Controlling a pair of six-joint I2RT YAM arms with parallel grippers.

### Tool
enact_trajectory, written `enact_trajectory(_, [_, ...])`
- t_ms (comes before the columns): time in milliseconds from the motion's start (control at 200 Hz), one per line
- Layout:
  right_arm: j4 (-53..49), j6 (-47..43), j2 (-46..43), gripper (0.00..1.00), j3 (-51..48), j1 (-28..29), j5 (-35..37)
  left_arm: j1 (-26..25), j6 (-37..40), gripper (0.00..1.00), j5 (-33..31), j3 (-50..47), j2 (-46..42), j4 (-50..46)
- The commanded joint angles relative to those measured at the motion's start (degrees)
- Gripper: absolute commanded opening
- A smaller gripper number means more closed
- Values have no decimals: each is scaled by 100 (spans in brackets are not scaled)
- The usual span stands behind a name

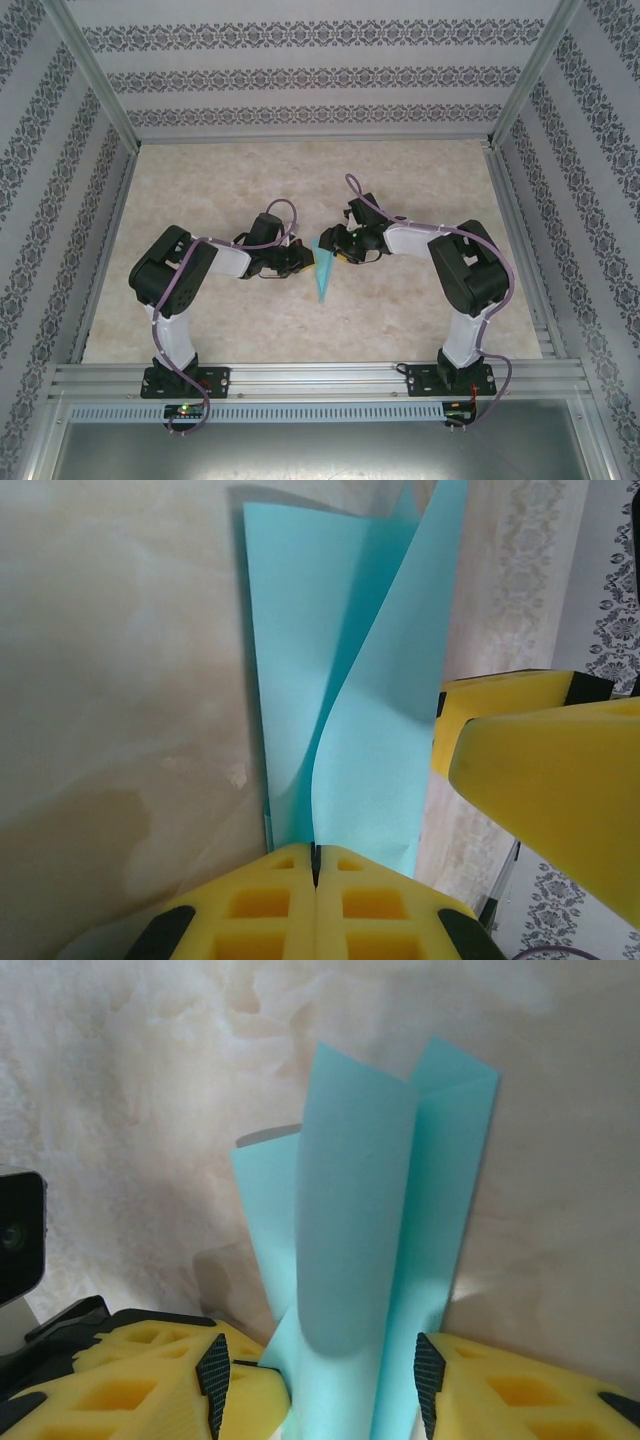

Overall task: Fold a paper plane with a square sheet of paper (fold left side to right side)
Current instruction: Fold the wing for the fifth time at the center of the table.

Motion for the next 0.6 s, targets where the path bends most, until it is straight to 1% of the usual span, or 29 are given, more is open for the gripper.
enact_trajectory(0, [93, 55, 140, 54, 159, 39, -78, -80, 116, 0, 36, 131, -40, -107])
enact_trajectory(285, [-252, -32, 302, 57, 287, 53, -1, -81, 172, 0, 31, 209, -196, -183])
enact_trajectory(595, [-434, -131, 321, 57, 333, 89, 71, -77, 283, 0, -171, 193, -190, -400])
